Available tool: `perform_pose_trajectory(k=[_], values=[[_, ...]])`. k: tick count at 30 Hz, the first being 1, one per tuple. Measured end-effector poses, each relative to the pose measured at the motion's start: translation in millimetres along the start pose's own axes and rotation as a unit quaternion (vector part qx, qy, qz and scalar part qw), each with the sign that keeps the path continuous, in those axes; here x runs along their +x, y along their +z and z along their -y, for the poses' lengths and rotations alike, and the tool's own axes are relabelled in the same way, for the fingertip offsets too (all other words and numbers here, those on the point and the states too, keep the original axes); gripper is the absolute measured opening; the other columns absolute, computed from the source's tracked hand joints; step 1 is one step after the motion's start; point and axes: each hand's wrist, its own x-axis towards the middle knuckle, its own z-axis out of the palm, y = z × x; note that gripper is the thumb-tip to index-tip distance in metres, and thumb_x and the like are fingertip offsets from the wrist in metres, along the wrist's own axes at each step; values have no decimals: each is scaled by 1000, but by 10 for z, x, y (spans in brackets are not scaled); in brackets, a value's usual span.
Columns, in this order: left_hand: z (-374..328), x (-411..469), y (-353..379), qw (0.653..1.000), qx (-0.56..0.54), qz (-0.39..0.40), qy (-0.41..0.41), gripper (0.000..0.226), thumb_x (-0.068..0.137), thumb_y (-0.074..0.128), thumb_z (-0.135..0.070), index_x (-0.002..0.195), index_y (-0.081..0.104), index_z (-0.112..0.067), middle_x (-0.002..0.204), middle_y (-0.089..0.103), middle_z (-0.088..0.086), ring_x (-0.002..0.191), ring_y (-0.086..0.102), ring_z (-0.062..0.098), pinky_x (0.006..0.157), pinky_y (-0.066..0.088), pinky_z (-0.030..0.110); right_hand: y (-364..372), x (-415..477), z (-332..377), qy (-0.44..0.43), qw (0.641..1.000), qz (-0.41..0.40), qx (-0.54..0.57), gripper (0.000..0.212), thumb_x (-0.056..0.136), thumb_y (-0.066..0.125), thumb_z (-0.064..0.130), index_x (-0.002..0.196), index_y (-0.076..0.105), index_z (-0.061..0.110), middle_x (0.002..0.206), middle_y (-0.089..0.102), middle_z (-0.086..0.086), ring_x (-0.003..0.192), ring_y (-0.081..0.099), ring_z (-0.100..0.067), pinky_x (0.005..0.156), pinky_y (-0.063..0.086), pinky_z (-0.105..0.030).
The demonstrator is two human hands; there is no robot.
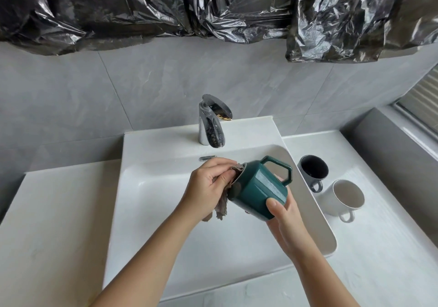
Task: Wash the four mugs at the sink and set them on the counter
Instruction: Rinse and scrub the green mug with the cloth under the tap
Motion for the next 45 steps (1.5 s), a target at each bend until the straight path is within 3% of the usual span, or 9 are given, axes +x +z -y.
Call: perform_pose_trajectory(k=[4,8,14,17,19,22,27,32,45], values=[[-105,38,280,999,-40,15,-20,19,95,57,-7,104,74,-7,113,65,-4,103,61,-1,90,42,10,-264,-56,190,-39,996,-39,-75,67,66,78,33,127,52,23,123,65,-3,116,61,-22,85,53,-28],[-243,143,613,997,-71,23,-25,18,95,57,-10,96,75,-7,108,65,-6,99,61,-4,88,42,10,-561,-127,533,-74,984,-72,-144,72,63,72,34,128,45,16,113,66,21,109,62,-1,81,52,-18],[-263,303,1082,998,-13,41,-44,29,95,59,-13,72,71,-26,93,67,-11,90,63,-3,84,43,13,-1143,-110,843,-43,956,-149,-248,72,58,79,37,121,43,36,109,70,4,99,70,-20,83,57,-38],[-198,319,1232,998,18,37,-57,25,94,60,-10,72,72,-11,88,68,-13,87,61,-8,82,41,9,-1452,-4,1044,-40,877,-217,-426,69,65,84,31,118,41,41,120,58,3,107,56,-15,84,41,-28],[-132,308,1285,996,35,30,-72,26,93,60,-9,70,71,-8,85,67,-15,84,59,-11,79,40,7,-1615,22,1133,-15,836,-205,-508,68,69,83,25,123,43,36,122,48,2,103,48,-11,78,35,-21],[-18,285,1324,993,64,15,-97,25,93,61,-9,70,70,-4,80,65,-13,80,58,-12,77,40,8,-1736,-27,1083,70,804,-157,-569,67,69,80,31,124,42,38,116,42,1,86,54,-15,59,46,-23],[103,251,1328,986,99,19,-131,37,93,60,-14,57,63,-19,83,67,-7,83,60,3,76,41,21,-1842,-71,892,146,758,-148,-619,70,68,72,36,127,35,40,114,36,5,80,60,-25,69,56,-39],[151,245,1316,985,106,14,-137,36,93,60,-14,57,65,-20,83,68,-7,85,60,1,77,42,22,-1880,-82,791,199,724,-135,-647,65,71,69,36,127,35,34,113,37,1,76,60,-27,73,54,-37],[225,152,1304,982,122,16,-144,34,93,60,-11,59,64,-11,78,67,-4,83,59,3,73,39,12,-1914,-141,446,245,658,-84,-707,70,73,70,36,129,31,18,106,35,0,72,51,-27,49,31,-27]])
